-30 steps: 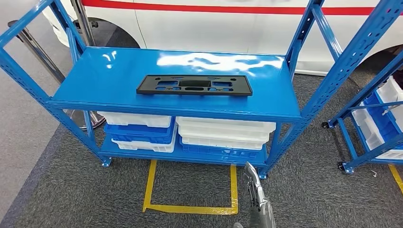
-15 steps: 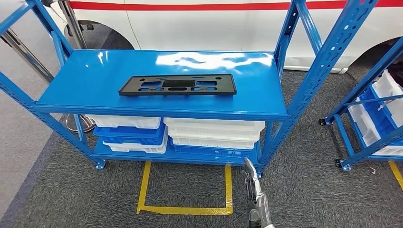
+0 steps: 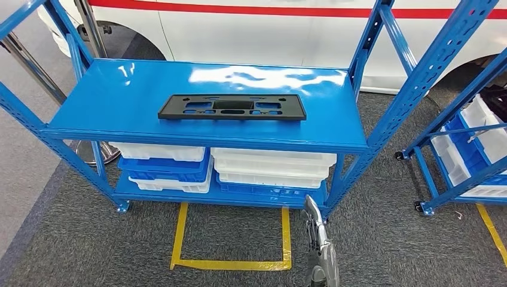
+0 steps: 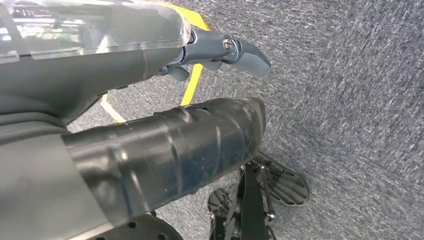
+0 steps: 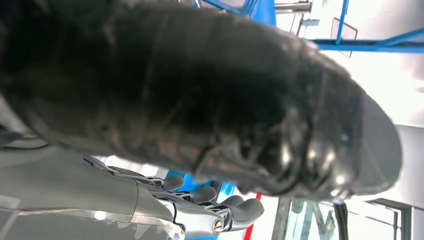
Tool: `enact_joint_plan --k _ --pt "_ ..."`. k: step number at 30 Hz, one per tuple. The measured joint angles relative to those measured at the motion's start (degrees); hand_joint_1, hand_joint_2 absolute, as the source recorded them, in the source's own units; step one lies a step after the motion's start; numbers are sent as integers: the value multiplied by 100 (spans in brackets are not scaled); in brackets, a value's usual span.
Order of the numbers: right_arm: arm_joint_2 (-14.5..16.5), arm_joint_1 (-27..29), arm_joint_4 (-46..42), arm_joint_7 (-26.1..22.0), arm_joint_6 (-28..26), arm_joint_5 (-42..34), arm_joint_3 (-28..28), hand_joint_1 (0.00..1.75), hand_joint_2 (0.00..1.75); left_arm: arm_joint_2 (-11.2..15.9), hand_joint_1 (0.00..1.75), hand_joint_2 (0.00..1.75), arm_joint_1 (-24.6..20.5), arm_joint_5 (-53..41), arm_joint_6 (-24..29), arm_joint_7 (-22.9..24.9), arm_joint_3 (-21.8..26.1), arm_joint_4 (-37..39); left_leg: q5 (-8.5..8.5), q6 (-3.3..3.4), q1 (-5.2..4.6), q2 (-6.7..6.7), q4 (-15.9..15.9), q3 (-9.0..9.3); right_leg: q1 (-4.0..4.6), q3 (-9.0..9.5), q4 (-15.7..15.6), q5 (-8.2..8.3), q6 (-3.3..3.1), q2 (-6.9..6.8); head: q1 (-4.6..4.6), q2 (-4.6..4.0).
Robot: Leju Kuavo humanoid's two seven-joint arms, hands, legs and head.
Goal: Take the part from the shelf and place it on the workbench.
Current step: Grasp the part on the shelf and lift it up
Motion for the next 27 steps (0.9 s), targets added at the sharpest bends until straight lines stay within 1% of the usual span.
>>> enact_joint_plan --k 1,2,3,4,5,7,8,9,10,11,12,13,14,15,16,17,18,19,20,22,23,24,25,27 --pt "-11 -6 0 -3 25 9 10 0 0 0 0 0 0 -15 1 5 4 0 -8 -11 0 -2 5 10 -4 188 -387 212 -14 -12 1 0" --pt "-21 -16 0 -4 41 27 20 0 0 0 0 0 -1 -28 1 11 10 0 -21 -31 -11 -4 15 13 6 372 -774 364 -35 -23 1 0" --pt "-29 -23 -1 -5 49 54 32 0 0 1 0 0 -3 -36 2 17 16 0 -31 -56 -21 -5 24 12 16 504 -1062 457 -61 -31 0 0" --pt "-37 -30 -1 -4 54 83 42 0 0 3 0 0 -4 -39 3 22 24 0 -37 -84 -29 -6 29 8 29 570 -1222 487 -85 -33 -1 0" --pt "-43 -34 -1 -4 56 108 51 0 0 5 0 0 -6 -42 3 24 31 0 -37 -114 -37 -4 27 4 44 576 -1258 473 -107 -29 -2 0" --pt "-53 -36 -1 -4 57 133 65 0 0 16 0 0 -13 -44 4 26 40 0 -48 -177 -25 -5 29 7 30 580 -1299 502 -164 -23 -2 0" --pt "-55 -38 -2 -5 57 139 70 0 0 22 0 0 -15 -45 4 26 41 0 -104 -207 -19 -9 92 -16 16 591 -1329 518 -199 -26 -4 0" --pt "-57 -40 -2 -4 59 142 75 0 0 27 0 0 -17 -45 4 26 43 0 -227 -236 -8 -13 266 -91 1 600 -1357 533 -230 -31 -5 0" --pt "-57 -42 -2 -4 60 144 79 0 0 32 0 0 -16 -45 4 26 44 0 -405 -260 5 -18 562 -226 -6 604 -1370 542 -250 -38 -7 0" --pt "-59 -43 -2 -4 61 145 80 0 0 34 0 0 -14 -45 4 26 45 0 -601 -282 12 -20 940 -403 -6 598 -1373 544 -261 -39 -8 0" --pt "-60 -43 -2 -3 62 145 81 0 0 37 0 0 -9 -45 4 26 49 0 -756 -302 20 -20 1321 -582 -5 592 -1371 545 -264 -41 -8 0" --pt "-60 -43 -2 -3 63 145 81 0 0 41 0 0 -3 -45 4 26 54 0 -812 -318 26 -19 1571 -701 -6 592 -1370 545 -264 -48 -9 0" --pt "-61 -44 -2 -3 63 145 82 0 0 43 0 0 2 -45 4 26 62 0 -750 -330 35 -17 1613 -725 -9 596 -1368 543 -264 -58 -9 0" --pt "-61 -44 -2 -1 63 148 83 0 0 45 0 0 3 -46 4 26 71 0 -581 -340 47 -9 1420 -639 -14 604 -1365 539 -260 -73 -9 0" --pt "-61 -45 -2 3 63 154 84 0 0 46 0 0 0 -50 4 26 80 0 -356 -347 61 15 1047 -466 -19 616 -1358 530 -248 -93 -9 0" --pt "-61 -45 -2 7 63 161 85 0 0 47 0 0 -9 -55 3 26 86 1 -187 -348 62 74 638 -281 -14 627 -1346 516 -227 -112 -10 0" --pt "-62 -45 -2 13 62 172 85 0 0 47 0 0 -23 -61 2 25 90 1 -70 -323 54 109 310 -139 -5 633 -1331 501 -196 -132 -7 0" --pt "-65 -45 -2 17 60 185 85 0 0 46 0 0 -34 -68 1 23 92 2 -24 -289 39 130 117 -59 4 638 -1322 491 -162 -157 -6 0" --pt "-68 -46 -2 21 55 201 85 0 0 46 0 0 -39 -74 -3 20 93 2 -34 -246 21 126 54 -49 17 642 -1321 488 -127 -183 -2 0" --pt "-76 -52 -2 27 41 242 85 0 0 46 0 0 -30 -84 -13 9 96 2 -2 -152 11 44 32 -58 8 654 -1325 481 -57 -234 -2 0" --pt "-80 -56 -2 28 30 259 85 0 0 46 0 0 -23 -90 -17 3 98 2 17 -108 12 13 15 -54 -2 643 -1275 431 -27 -225 -2 0" --pt "-85 -58 -2 28 20 273 85 0 0 46 0 0 -20 -96 -21 -3 98 2 37 -67 14 -16 -2 -48 -12 587 -1132 321 -3 -195 -3 0" --pt "-89 -59 -2 28 13 282 85 0 0 46 0 0 -21 -104 -23 -7 99 2 53 -33 16 -43 -14 -44 -16 475 -874 154 13 -153 -1 0" --pt "-97 -57 -2 29 9 304 85 0 0 48 0 0 -22 -124 -28 -12 102 2 63 -1 -2 -105 -10 -64 -10 126 -125 -217 20 -86 -2 0"
